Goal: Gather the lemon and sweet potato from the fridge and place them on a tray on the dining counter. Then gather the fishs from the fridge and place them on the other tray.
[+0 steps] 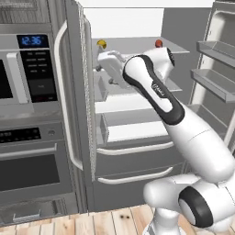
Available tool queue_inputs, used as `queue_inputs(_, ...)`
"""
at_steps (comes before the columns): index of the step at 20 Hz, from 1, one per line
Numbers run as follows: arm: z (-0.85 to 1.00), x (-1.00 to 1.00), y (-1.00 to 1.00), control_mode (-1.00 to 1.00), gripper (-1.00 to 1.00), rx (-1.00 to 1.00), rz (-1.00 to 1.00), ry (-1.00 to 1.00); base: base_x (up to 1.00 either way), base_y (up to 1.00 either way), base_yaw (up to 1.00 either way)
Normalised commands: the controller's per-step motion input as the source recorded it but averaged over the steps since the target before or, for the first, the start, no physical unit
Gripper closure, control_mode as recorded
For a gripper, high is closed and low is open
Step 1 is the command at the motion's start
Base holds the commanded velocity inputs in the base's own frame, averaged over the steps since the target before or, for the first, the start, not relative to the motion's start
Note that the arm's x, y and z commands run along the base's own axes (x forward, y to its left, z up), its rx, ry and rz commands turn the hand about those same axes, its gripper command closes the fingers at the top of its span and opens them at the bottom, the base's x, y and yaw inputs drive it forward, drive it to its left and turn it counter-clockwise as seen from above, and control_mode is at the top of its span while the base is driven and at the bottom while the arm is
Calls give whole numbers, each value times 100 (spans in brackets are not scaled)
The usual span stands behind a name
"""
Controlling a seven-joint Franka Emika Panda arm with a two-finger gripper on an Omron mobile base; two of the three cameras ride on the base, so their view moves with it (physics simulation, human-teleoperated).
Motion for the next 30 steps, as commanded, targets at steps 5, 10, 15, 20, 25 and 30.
queue_inputs(5, 0, -61, -98, -100, -100, -11, -21, -11, 0, 0, 0)
queue_inputs(10, 0, -43, -97, -100, -100, -20, -23, -1, 0, 0, 0)
queue_inputs(15, 0, -47, -87, -100, -100, -26, -21, 0, 0, 0, 0)
queue_inputs(20, -29, -77, -57, -100, -100, -26, -21, 0, 0, 0, 0)
queue_inputs(25, -51, -85, -21, -100, -100, -30, -10, -2, 0, 0, 0)
queue_inputs(30, -24, -53, -9, -100, -100, -18, -3, 0, 0, 0, 0)
